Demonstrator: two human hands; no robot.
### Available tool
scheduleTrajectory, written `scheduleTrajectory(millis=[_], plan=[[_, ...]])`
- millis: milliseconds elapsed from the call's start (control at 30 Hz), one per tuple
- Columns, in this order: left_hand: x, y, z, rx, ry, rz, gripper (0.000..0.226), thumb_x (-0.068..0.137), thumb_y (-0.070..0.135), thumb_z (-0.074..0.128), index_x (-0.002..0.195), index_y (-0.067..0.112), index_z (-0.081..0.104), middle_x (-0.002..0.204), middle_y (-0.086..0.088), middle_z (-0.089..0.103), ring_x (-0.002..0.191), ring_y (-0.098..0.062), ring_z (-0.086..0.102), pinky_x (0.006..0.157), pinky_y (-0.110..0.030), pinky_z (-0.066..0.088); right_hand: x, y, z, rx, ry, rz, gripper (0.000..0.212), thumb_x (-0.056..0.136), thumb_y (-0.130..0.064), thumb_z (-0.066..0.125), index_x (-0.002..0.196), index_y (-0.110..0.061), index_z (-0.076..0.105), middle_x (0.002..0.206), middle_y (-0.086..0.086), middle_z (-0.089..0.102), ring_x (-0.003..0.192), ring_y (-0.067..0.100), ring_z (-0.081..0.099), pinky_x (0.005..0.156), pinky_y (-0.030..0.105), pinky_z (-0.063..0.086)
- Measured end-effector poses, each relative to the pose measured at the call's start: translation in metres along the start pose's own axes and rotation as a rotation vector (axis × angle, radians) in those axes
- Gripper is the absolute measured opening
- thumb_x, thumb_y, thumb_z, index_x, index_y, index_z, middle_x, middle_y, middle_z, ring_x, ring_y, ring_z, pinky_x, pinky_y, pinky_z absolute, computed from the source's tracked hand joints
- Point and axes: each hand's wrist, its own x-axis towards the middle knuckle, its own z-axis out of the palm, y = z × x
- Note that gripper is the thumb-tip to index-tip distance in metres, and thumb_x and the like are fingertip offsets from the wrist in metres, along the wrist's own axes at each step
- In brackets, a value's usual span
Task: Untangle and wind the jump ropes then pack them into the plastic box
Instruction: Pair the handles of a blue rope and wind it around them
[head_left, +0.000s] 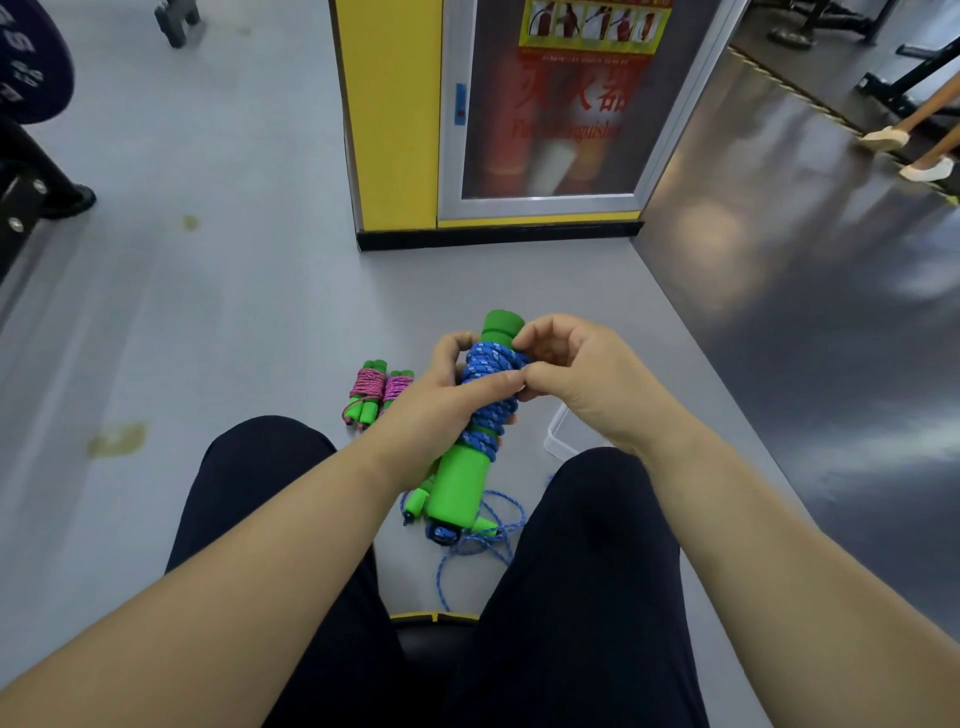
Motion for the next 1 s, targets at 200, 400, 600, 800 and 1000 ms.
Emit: scheduleTrajectory(millis=[200, 400, 600, 800, 1000], plan=[[-0.001, -0.006, -0.004, 0.052, 0.042, 0.046, 0.03, 0.083, 0.023, 0.065, 0.106, 0.025, 0.046, 0.091, -0.009, 0.063, 0.079, -0.022, 0.062, 0.062, -0.034, 0.049, 0.0, -0.012, -0.004, -0.384, -0.084, -0.116, 0.021, 0.082, -0.003, 0.06, 0.082, -0.023, 0.056, 0.08, 0.004, 0.064, 0.075, 0.025, 0.063, 0.076, 0.037, 0.056], [-0.001, 0.001, -0.002, -0.003, 0.033, 0.009, 0.018, 0.09, 0.026, 0.056, 0.105, 0.023, 0.046, 0.096, -0.015, 0.062, 0.076, -0.026, 0.062, 0.059, -0.036, 0.05, -0.001, -0.011, -0.005, -0.177, -0.109, -0.128, 0.025, 0.083, 0.009, 0.056, 0.08, -0.016, 0.052, 0.081, 0.02, 0.057, 0.072, 0.026, 0.055, 0.073, 0.038, 0.059], [0.0, 0.008, 0.001, -0.013, 0.067, -0.002, 0.013, 0.095, 0.019, 0.049, 0.106, 0.015, 0.043, 0.084, -0.014, 0.062, 0.072, -0.028, 0.061, 0.058, -0.037, 0.049, -0.002, -0.002, 0.007, -0.345, 0.083, -0.297, 0.04, 0.081, -0.003, 0.055, 0.072, -0.039, 0.041, 0.068, 0.017, 0.052, 0.057, 0.021, 0.041, 0.062, 0.052, 0.051], [-0.002, 0.016, 0.001, -0.057, 0.053, -0.022, 0.017, 0.094, 0.022, 0.051, 0.107, 0.014, 0.043, 0.083, -0.013, 0.061, 0.063, -0.026, 0.063, 0.056, -0.037, 0.052, -0.001, 0.006, 0.021, -0.602, 0.303, -0.563, 0.013, 0.079, 0.007, 0.052, 0.081, -0.006, 0.051, 0.069, -0.013, 0.038, 0.063, 0.008, 0.035, 0.06, 0.016, 0.035], [0.001, 0.01, -0.005, 0.065, 0.119, 0.048, 0.019, 0.094, 0.021, 0.052, 0.109, 0.015, 0.043, 0.086, -0.013, 0.063, 0.069, -0.026, 0.063, 0.059, -0.038, 0.052, 0.003, -0.005, 0.017, -0.215, 0.1, -0.17, 0.019, 0.088, -0.003, 0.057, 0.088, -0.022, 0.055, 0.082, -0.008, 0.058, 0.067, 0.007, 0.059, 0.064, 0.021, 0.056]])
